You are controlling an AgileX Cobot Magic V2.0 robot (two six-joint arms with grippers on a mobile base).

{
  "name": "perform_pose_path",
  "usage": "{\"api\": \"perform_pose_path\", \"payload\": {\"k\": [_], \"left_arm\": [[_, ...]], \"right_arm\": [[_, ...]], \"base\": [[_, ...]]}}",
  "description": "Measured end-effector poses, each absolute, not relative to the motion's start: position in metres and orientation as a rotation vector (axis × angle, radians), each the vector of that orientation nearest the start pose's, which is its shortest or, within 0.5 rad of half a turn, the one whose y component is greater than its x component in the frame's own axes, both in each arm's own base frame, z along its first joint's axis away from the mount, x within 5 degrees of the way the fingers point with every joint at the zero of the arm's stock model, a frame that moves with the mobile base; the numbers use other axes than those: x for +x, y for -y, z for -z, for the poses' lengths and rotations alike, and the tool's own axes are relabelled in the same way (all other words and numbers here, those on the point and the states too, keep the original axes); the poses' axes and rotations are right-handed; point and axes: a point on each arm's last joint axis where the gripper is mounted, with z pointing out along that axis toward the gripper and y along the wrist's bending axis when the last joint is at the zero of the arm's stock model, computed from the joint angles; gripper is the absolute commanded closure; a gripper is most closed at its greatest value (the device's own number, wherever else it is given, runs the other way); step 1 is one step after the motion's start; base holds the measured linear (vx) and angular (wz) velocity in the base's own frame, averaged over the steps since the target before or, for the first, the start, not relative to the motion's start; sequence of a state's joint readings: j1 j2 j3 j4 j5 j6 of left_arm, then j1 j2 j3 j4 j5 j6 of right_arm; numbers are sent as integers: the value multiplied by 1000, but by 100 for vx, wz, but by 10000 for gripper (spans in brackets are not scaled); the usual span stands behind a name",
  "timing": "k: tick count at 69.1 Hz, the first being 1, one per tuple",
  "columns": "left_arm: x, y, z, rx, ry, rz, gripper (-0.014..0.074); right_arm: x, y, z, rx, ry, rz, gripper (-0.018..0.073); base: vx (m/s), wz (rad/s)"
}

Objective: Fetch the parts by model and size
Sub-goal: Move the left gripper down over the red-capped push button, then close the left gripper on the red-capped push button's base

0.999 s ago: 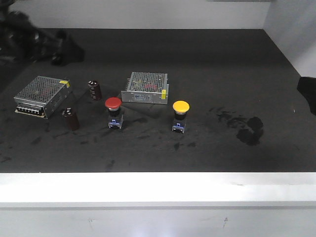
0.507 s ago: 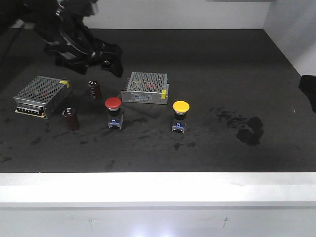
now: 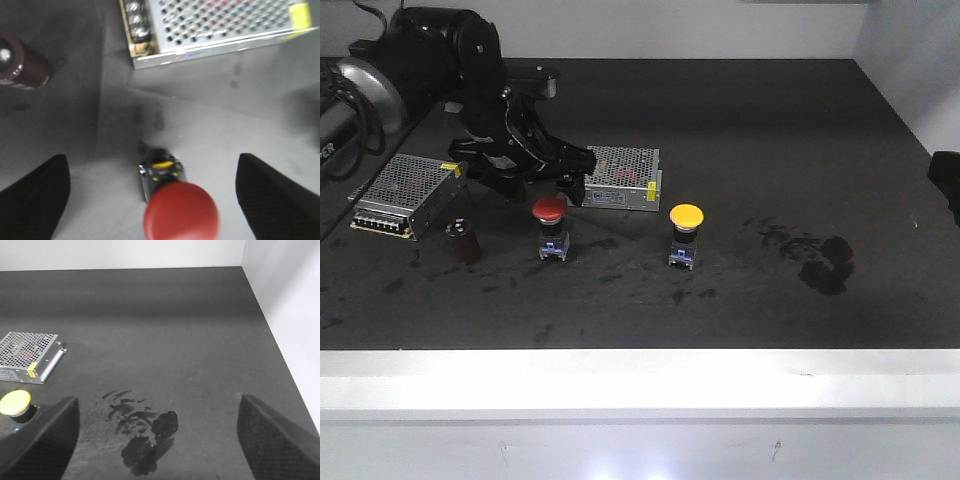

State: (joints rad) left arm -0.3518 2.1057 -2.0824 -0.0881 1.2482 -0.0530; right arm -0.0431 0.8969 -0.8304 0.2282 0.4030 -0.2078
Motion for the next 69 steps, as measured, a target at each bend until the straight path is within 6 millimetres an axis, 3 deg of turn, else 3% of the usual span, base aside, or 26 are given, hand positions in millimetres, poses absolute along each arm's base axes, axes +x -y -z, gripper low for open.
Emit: {"api": "perform_pose_path", "payload": {"k": [20,43,69], "left_arm": [[435,167,-285,347,-2784,222,-10],[432,173,-286,323,-2794,311,1],[425,189,-286,356,-2791,287,4]], "right_arm": [[194,0,-357,-13,-1965,-61,-35],[194,0,-358,-13,-1965,-61,-35],[194,-1,-357,-23,-1965,-63,-35]], "base": [[0,0],[0,0],[0,0]]}}
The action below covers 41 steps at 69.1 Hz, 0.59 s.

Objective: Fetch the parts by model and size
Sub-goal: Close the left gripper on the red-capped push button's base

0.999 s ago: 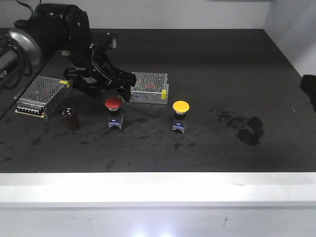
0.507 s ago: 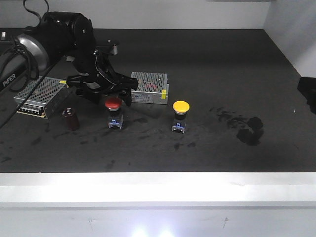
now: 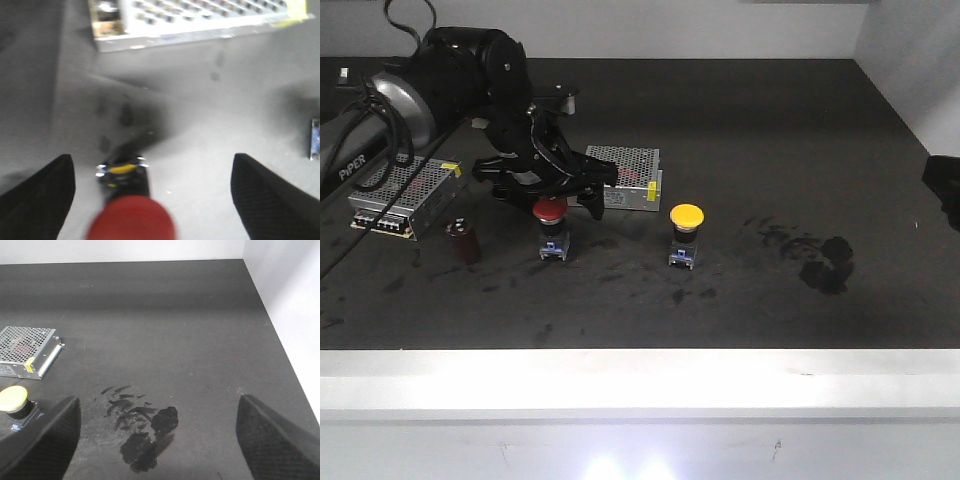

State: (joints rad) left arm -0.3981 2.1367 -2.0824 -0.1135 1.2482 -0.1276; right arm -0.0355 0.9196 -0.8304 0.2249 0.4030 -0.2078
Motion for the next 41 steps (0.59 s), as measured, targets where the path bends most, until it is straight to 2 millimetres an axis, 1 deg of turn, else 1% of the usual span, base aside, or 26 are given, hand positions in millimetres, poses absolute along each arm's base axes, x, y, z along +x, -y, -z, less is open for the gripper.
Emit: {"api": "perform_pose_path", "payload": {"k": [3,15,21,34,41], "left_arm": [[424,191,-287,360,-2789,282,4],[420,187,-302,361,-2752,255,4],[419,185,-305,360,-2743,236,4],[419,185,-304,362,-2743,227,4],[418,184,-294,364,-2776,214,4]], "right_arm": [[194,-3,-357,-35,-1966,-63,-35],[194,-13,-357,-95,-1965,-89,-35],[193,-16,-357,-111,-1965,-99,-35],[193,-16,-357,-118,-1965,-94,-35],[193,-16,-357,-118,-1964,-93,-35]], "base": [[0,0],[0,0],[0,0],[0,0],[0,0]]}}
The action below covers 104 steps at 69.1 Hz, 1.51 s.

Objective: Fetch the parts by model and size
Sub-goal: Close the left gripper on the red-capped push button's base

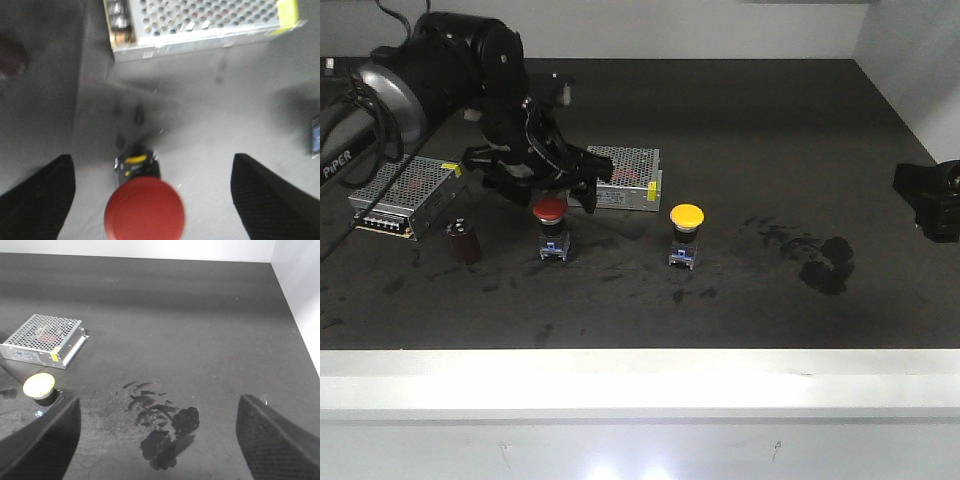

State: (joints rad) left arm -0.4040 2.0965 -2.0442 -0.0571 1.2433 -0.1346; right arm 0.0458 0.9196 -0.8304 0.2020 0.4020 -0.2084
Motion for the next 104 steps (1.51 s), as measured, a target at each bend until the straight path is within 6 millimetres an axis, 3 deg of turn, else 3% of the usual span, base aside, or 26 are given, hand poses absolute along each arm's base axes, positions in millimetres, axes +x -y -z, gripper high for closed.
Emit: {"api": "perform_pose_path", "payload": {"k": [9,18,47,73,81,101,104], "left_arm": [[415,183,-269,369,-2859,192,4],[413,183,-260,367,-2889,191,4],[418,183,-275,365,-2829,185,4],[419,184,-271,349,-2842,189,27],[420,184,-269,348,-2845,188,114],[420,184,-269,350,-2845,186,608],[420,184,-269,355,-2844,186,605]], "right_arm": [[193,-16,-357,-118,-1964,-93,-35],[193,-16,-357,-118,-1964,-93,-35],[193,-16,-357,-118,-1964,-93,-35],[193,-16,-357,-119,-1964,-92,-35],[193,-16,-357,-119,-1964,-92,-35],[193,-16,-357,-119,-1964,-92,-35],[193,-16,-357,-119,-1964,-91,-35]], "base": [[0,0],[0,0],[0,0],[0,0],[0,0],[0,0],[0,0]]}}
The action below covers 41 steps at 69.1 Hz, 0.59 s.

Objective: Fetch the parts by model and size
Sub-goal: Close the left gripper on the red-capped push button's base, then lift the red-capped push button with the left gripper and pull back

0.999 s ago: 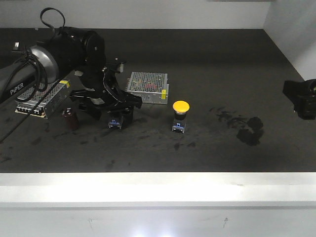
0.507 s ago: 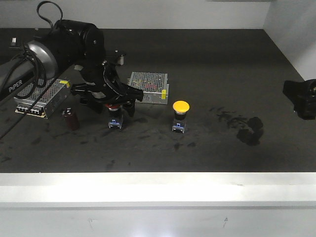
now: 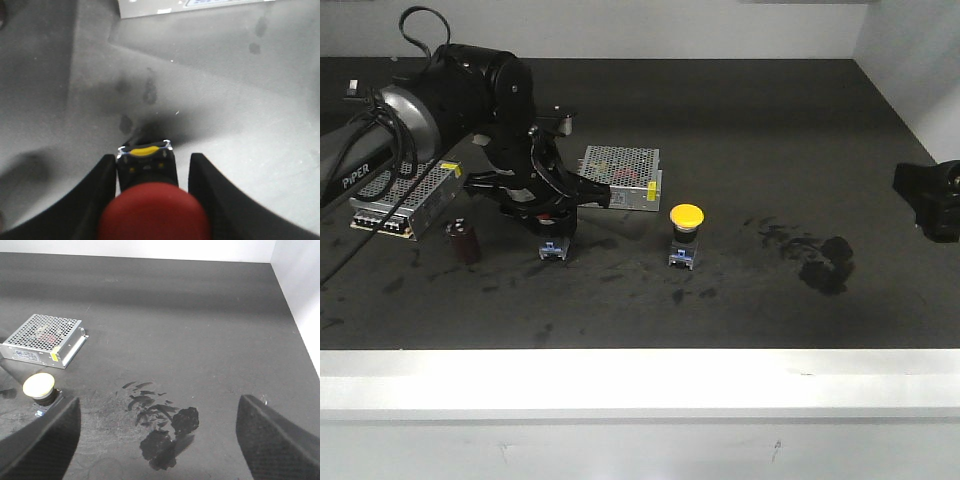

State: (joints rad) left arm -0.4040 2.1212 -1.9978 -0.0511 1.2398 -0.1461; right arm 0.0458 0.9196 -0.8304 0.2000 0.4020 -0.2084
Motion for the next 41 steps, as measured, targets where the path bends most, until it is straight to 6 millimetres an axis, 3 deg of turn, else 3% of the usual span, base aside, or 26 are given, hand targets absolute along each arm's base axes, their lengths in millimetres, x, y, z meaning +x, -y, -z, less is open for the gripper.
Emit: {"api": "perform_pose_path", "payload": {"k": [13,23,31,41], "left_arm": [[420,183,-269,381,-2837,165,605],[420,178,-276,412,-2799,47,605],[413,170,-303,424,-2714,-49,605],[400,164,-346,406,-2569,-27,605]], "right_arm": [[193,-16,-357,-120,-1964,-90,-35],[193,-16,-357,-120,-1964,-90,-35],[193,-16,-357,-120,-1964,-90,-35],[193,-16,-357,-120,-1964,-90,-35]], "base": [[0,0],[0,0],[0,0],[0,0]]}}
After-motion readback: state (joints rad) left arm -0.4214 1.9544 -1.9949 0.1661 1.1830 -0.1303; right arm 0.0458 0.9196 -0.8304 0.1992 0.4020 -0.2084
